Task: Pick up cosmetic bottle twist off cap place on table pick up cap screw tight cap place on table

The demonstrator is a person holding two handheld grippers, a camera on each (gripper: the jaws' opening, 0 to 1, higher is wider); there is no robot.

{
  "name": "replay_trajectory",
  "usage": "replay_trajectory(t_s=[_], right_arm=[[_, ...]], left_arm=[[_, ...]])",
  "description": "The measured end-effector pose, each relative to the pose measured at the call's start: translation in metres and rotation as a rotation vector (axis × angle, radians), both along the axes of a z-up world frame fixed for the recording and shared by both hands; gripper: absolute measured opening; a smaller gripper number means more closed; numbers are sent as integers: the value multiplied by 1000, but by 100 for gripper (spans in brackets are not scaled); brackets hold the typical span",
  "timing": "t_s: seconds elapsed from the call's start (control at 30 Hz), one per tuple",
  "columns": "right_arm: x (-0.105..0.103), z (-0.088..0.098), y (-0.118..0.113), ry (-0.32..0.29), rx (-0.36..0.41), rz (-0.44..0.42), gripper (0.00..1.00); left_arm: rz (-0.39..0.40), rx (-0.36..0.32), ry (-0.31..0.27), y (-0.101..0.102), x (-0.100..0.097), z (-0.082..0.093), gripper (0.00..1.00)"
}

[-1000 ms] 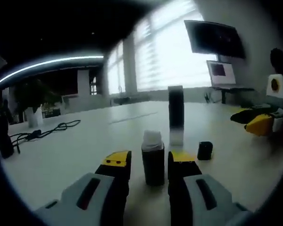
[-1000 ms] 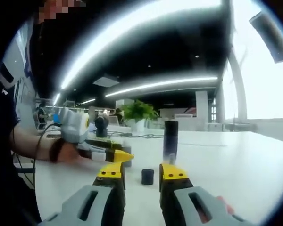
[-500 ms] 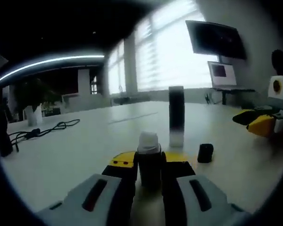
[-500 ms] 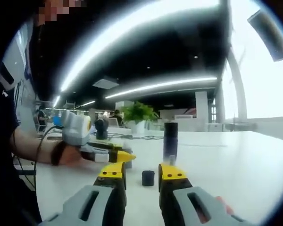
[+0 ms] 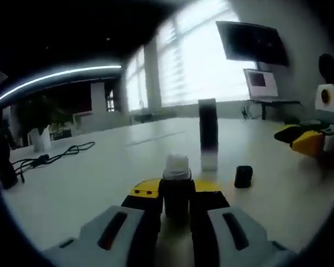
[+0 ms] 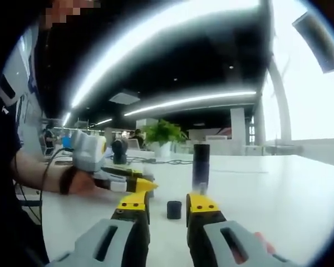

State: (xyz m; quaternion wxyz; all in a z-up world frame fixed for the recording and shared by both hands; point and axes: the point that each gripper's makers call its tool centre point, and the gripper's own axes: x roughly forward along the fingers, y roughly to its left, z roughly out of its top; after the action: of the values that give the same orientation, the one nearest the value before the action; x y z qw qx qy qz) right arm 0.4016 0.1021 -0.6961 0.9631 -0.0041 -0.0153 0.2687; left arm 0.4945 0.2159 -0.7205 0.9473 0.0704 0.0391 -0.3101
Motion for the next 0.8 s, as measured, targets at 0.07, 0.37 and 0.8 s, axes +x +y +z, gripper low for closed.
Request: replay_trajectory(t_s=[0.07, 0.37, 0.8], right_arm=[[0, 0, 0, 0, -5, -1, 19], [-1, 0, 2, 0, -4, 6, 19], [-1, 2, 1, 5, 14, 10, 17]], left_arm=[[-21, -8, 6, -3, -3, 0, 9], [-75, -103, 28, -5, -14, 11, 9], [-290, -201, 29, -20, -58, 29, 9]])
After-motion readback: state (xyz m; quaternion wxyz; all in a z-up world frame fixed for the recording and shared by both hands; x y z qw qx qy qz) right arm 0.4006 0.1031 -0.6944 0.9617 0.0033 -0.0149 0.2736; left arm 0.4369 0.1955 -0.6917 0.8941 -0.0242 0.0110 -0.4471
